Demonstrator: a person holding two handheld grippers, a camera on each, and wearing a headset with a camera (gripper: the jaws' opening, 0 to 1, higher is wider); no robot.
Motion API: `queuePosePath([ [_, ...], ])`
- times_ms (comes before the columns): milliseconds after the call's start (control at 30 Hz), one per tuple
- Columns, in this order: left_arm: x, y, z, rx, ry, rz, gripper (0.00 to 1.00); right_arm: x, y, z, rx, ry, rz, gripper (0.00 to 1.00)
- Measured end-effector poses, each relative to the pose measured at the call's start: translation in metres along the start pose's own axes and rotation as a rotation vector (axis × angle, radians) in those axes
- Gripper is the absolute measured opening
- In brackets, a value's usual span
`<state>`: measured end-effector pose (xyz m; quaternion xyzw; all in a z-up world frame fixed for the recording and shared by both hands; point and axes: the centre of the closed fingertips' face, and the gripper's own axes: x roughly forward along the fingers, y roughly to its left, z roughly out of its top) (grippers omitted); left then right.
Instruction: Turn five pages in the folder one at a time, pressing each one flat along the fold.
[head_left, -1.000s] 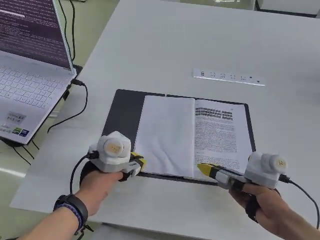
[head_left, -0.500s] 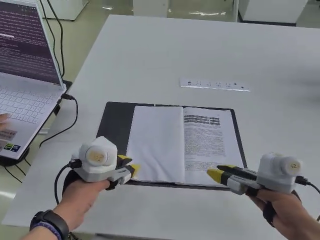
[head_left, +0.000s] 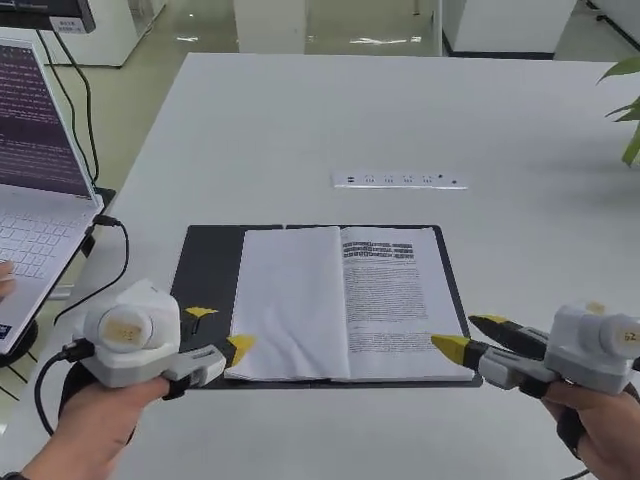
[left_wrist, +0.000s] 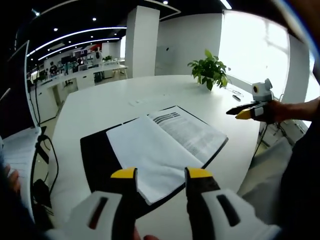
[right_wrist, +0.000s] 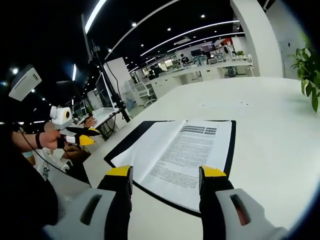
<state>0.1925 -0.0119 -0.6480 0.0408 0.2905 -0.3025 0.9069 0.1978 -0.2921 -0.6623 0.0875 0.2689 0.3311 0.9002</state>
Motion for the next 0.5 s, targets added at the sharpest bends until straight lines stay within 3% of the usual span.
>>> queuePosePath([
  [267, -0.029, 0.005, 0.007, -0.015, -0.031, 0.032, 0.51, -0.020, 0.003, 0.006, -0.015, -0.023, -0.010, 0.64],
  [400, -0.038, 0.004, 0.000, -0.001, -0.028, 0.033, 0.61, -0.027, 0.009, -0.001, -0.015, -0.014, -0.008, 0.69],
  [500, -0.045, 0.001, -0.004, -0.033, -0.038, 0.035, 0.66, -0.030, 0.013, -0.010, -0.016, 0.005, -0.008, 0.74],
])
